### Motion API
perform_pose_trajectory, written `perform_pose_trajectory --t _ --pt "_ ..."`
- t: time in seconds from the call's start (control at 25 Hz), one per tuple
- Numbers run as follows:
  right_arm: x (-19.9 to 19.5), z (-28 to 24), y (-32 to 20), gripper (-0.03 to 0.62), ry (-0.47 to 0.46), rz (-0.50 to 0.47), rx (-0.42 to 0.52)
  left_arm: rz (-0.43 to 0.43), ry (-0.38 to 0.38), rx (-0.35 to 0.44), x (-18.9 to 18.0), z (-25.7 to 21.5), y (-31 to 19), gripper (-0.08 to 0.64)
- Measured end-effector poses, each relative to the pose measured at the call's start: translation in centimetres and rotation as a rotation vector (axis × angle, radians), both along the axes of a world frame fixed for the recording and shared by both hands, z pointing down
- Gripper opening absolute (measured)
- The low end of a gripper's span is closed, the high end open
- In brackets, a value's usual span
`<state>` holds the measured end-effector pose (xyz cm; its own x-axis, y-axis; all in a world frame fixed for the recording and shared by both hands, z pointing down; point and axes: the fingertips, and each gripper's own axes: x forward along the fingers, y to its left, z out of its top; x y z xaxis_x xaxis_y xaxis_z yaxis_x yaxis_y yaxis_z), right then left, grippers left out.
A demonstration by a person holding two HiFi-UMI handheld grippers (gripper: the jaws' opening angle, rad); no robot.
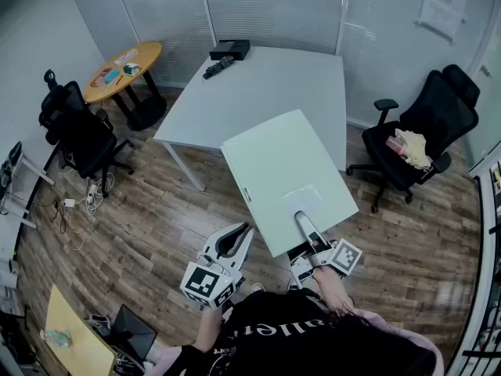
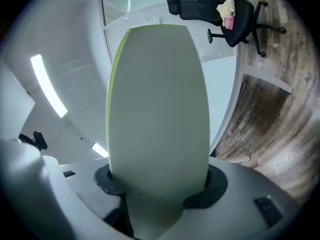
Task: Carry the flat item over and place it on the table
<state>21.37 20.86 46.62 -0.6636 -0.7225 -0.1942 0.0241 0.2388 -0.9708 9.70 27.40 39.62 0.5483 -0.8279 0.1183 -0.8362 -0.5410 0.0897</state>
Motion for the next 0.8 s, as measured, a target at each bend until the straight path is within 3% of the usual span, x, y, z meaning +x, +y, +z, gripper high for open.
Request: perform_pose_trajectory --t 0.36,0.8 --pt "-1.8 0.3 0.0 0.284 -0.029 -0.012 -0.008 -0.011 -0.013 0.004 -1.8 0.4 0.0 0.058" --pt "-6.1 1.0 0.2 0.285 -0.029 -0.042 -0.007 -0.043 -0.008 -0.007 -7.0 1.6 1.0 0.058"
